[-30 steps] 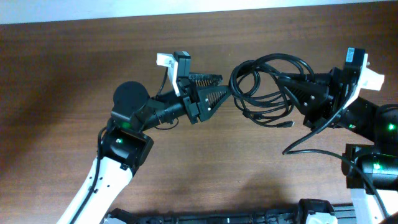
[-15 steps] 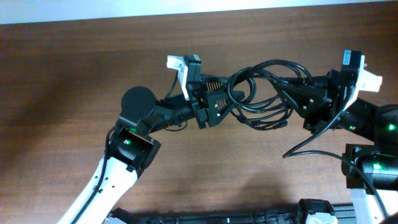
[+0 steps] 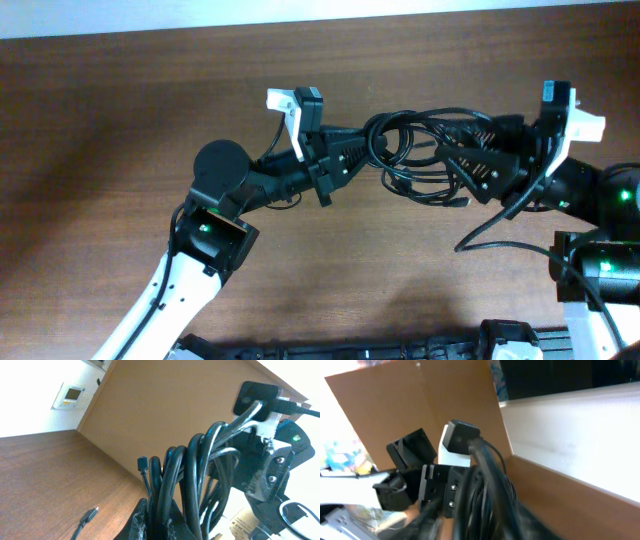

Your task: Untangle cables

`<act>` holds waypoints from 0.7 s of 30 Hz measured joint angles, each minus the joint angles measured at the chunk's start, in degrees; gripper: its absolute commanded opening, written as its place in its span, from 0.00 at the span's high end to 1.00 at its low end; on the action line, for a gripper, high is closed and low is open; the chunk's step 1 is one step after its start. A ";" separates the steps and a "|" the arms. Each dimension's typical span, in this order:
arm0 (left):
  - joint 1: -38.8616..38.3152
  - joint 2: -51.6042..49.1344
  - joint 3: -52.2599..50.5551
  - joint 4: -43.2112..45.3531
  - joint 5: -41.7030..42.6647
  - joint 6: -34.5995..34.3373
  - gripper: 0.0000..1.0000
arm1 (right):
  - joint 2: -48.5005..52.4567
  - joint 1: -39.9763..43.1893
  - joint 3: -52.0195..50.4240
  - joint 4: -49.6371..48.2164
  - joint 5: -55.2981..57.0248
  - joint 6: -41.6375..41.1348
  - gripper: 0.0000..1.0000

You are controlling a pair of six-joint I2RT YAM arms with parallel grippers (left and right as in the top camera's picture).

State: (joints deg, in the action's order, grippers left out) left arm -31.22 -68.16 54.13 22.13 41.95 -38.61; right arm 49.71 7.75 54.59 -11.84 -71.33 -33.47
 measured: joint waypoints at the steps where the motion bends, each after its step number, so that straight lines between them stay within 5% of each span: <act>1: 0.00 0.00 0.00 0.00 0.00 0.13 1.00 | 0.39 0.00 0.00 0.35 -0.20 -0.09 0.02; 8: 0.20 0.00 0.13 -8.94 -4.46 7.96 1.00 | 3.93 0.00 0.00 3.74 -2.40 -0.15 0.02; 21: 0.33 3.91 0.09 -23.76 -28.55 21.66 1.00 | 4.52 1.86 0.37 32.26 11.39 7.80 0.02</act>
State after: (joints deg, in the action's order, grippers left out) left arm -30.89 -64.25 54.22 -1.63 13.41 -16.95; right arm 54.24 9.61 54.96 20.43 -59.94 -25.67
